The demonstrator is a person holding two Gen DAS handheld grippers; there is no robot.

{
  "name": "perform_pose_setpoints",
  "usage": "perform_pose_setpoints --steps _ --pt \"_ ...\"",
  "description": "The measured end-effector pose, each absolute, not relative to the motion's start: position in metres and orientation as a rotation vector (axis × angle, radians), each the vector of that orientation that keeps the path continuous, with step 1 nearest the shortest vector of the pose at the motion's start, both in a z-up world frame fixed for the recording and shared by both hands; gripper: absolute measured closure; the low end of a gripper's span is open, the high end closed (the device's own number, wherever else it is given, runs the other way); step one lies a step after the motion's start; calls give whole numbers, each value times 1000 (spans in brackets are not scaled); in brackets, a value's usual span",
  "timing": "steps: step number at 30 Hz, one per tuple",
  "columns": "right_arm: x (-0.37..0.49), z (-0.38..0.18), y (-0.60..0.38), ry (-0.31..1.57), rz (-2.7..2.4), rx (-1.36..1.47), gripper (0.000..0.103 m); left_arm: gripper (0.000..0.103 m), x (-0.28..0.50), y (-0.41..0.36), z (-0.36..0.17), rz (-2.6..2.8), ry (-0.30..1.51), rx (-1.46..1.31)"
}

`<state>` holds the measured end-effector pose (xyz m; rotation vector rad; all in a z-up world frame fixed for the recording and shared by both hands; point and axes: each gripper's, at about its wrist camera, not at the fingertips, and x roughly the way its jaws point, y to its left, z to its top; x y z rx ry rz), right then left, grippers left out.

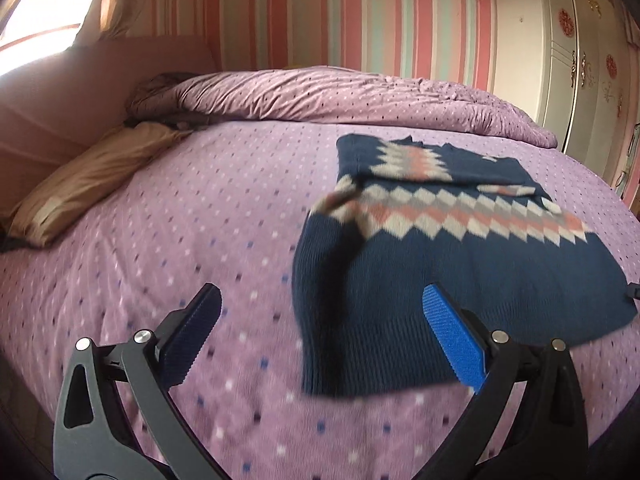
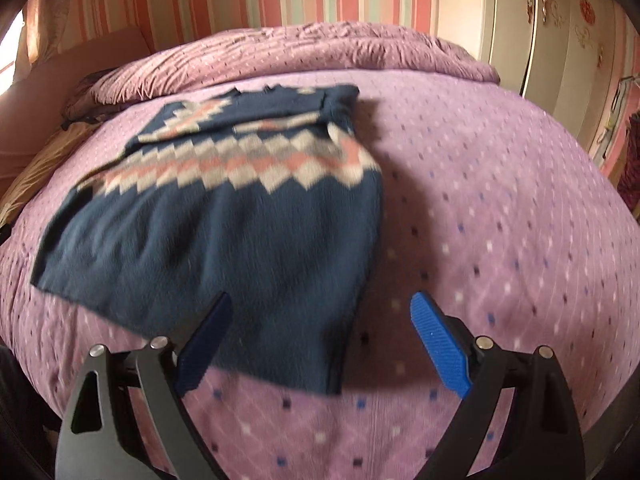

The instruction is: Fold small clothes

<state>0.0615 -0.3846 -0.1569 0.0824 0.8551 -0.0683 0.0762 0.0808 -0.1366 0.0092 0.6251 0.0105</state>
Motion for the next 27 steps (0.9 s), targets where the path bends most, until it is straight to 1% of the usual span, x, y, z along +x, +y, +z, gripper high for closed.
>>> perform_pose_setpoints --steps 2,6,10,11,12,13,14,15,20,27 --pt "56 -163 -387 861 -71 109 14 3 69 85 -141 20 637 -2" --pt "53 -179 -393 906 -60 166 27 3 60 91 -143 32 642 -24" --pt "54 -192 -396 934 -45 230 29 3 55 92 -140 30 631 -9" --pt "55 -196 -397 944 -38 248 35 3 55 93 -140 28 631 -7" --pt "56 -200 -396 959 -36 263 55 3 55 94 -140 30 631 -10" --pt "56 -202 -395 966 -28 274 66 3 55 95 -140 30 630 -16" --pt "56 -204 -393 968 -9 286 91 3 55 96 -140 30 632 -20" --pt "56 -204 -391 969 -7 283 95 3 55 97 -141 28 635 -26" --pt "56 -197 -386 951 -13 261 96 3 60 101 -152 14 659 -37" --pt "56 -191 -388 947 3 252 96 3 73 114 -182 9 745 -159"
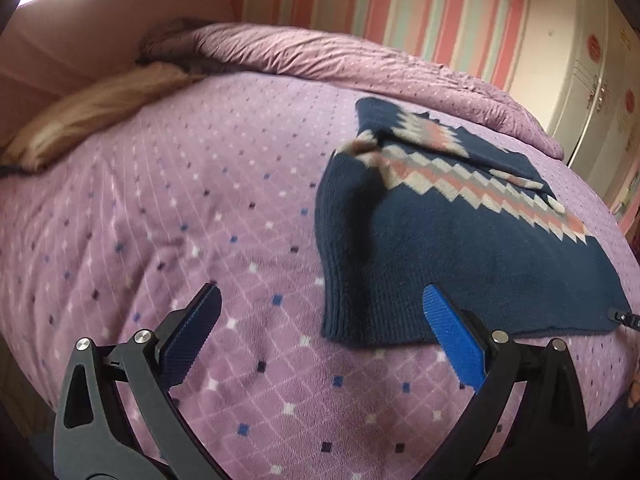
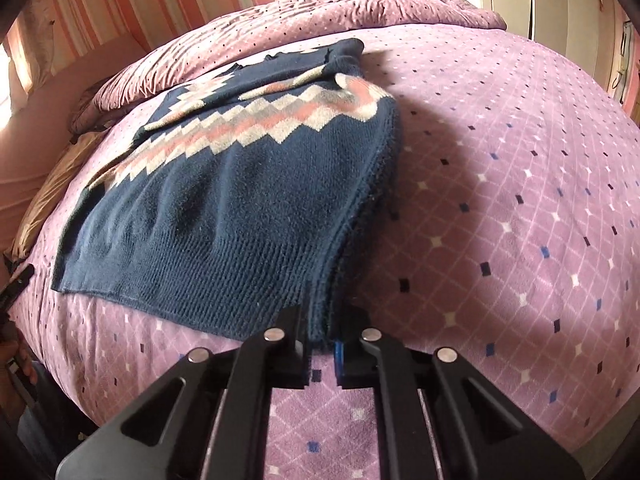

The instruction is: Fold small clothes

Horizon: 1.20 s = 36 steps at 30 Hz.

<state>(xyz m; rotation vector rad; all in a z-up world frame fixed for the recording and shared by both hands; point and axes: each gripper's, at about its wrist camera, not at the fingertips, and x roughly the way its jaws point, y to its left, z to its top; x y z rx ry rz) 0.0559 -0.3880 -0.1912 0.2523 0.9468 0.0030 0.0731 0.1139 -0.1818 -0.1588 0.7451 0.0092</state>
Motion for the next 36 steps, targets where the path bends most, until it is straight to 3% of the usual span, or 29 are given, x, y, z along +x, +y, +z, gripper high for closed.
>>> perform_pose_setpoints --steps 17,18,20,22,23,26,36 --pt "59 -187 -388 945 23 233 96 6 114 87 -233 -32 892 -214" --pt "59 -187 -388 945 23 232 96 13 114 85 -231 -35 884 -199" --pt "59 -187 -387 945 23 233 95 59 114 79 -227 -13 871 -148" --pt "60 -187 -387 944 25 230 95 81 115 77 -222 -18 865 -156" --pt "61 -187 -386 944 25 231 95 86 116 77 -222 -22 868 -163" --pt "62 -186 -385 940 25 232 96 94 116 77 -216 -15 859 -178" --pt "65 -164 -391 869 28 262 96 95 117 82 -177 -13 782 -154"
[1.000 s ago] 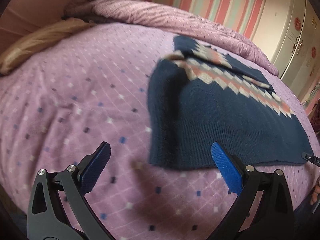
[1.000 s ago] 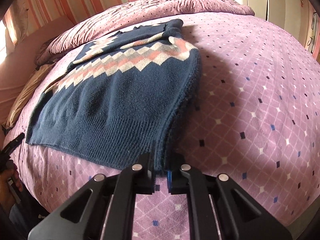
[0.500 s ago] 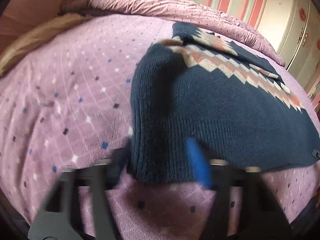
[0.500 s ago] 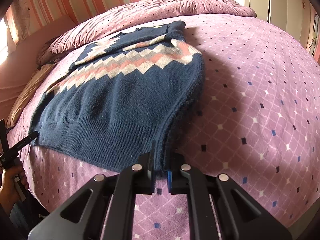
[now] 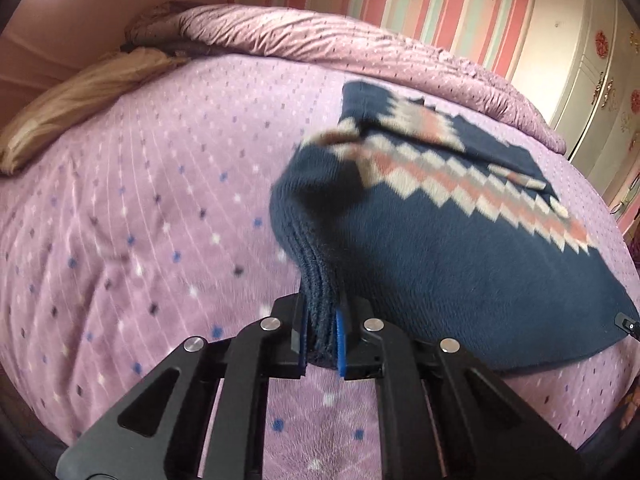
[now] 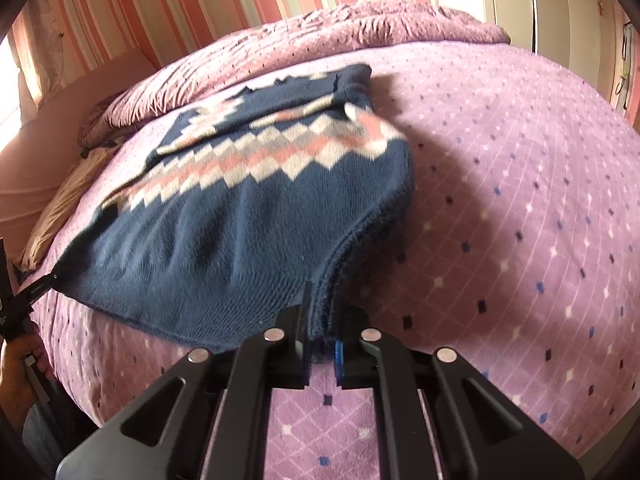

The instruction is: Fold small clothes

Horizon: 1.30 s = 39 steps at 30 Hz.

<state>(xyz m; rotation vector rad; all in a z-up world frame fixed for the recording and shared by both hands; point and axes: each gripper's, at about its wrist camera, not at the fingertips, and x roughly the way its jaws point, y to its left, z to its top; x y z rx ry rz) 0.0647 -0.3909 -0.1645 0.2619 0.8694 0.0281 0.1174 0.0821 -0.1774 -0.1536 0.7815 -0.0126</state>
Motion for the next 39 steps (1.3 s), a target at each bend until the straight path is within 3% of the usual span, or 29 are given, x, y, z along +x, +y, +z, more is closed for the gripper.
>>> perform_pose_setpoints --steps 12,24,31,39 --pt "132 -104 -405 747 34 255 96 95 182 71 -106 -13 650 -84" --pt "290 -56 -438 690 0 261 96 95 327 24 -48 30 563 17" --pt "396 -74 -455 721 -32 294 96 95 425 1 -60 59 597 23" --pt "494 -123 -462 820 -55 315 96 95 519 -13 -111 98 697 48"
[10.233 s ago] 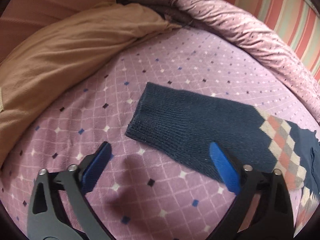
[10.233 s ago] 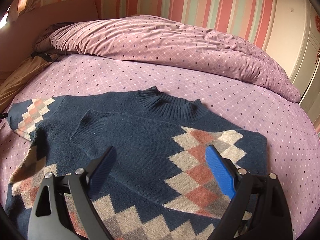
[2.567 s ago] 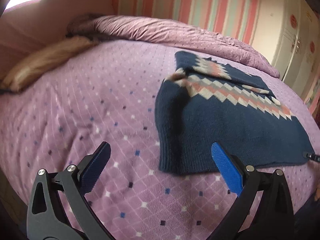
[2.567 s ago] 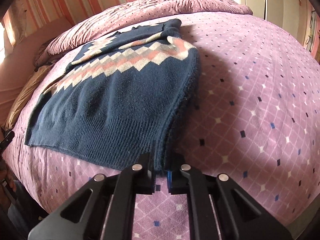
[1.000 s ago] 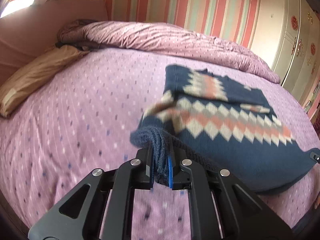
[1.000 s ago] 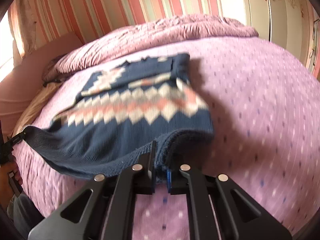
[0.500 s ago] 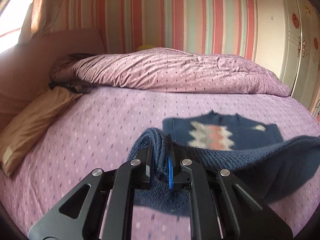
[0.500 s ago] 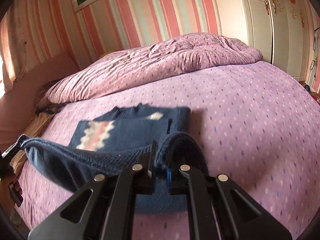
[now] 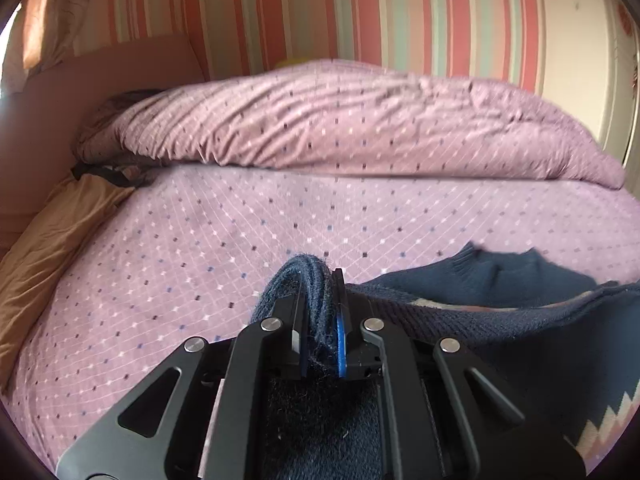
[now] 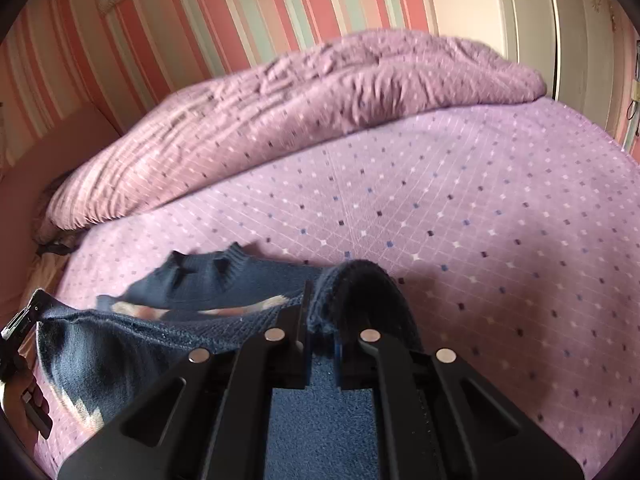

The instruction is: Fold small clothes

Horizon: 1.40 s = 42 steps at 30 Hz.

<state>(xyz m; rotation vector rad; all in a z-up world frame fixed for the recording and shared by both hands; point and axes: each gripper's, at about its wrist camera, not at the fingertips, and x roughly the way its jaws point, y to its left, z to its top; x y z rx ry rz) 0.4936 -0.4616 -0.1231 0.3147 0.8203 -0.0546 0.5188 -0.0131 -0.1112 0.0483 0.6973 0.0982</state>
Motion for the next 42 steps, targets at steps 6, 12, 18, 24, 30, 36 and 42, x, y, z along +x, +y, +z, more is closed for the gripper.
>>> perform_pose_setpoints --steps 6,12,18,24,30,36,42 --pt "535 -167 -463 945 -72 342 95 94 558 -16 -147 117 785 18" --pt "553 -183 -465 1006 -72 356 88 80 577 -21 -164 125 836 45" --pt "558 -175 -468 1013 -46 420 23 17 574 -23 -148 130 760 64" --pt "544 -132 -474 871 -101 422 2 14 560 -24 -125 95 718 58" --pt "525 -124 -448 866 -73 261 2 10 527 -33 -118 30 688 47" --pt "511 -150 -417 925 -15 205 2 10 519 -37 -141 9 740 40" --pt "521 -175 -393 985 1 168 2 8 533 -40 -165 -9 810 44"
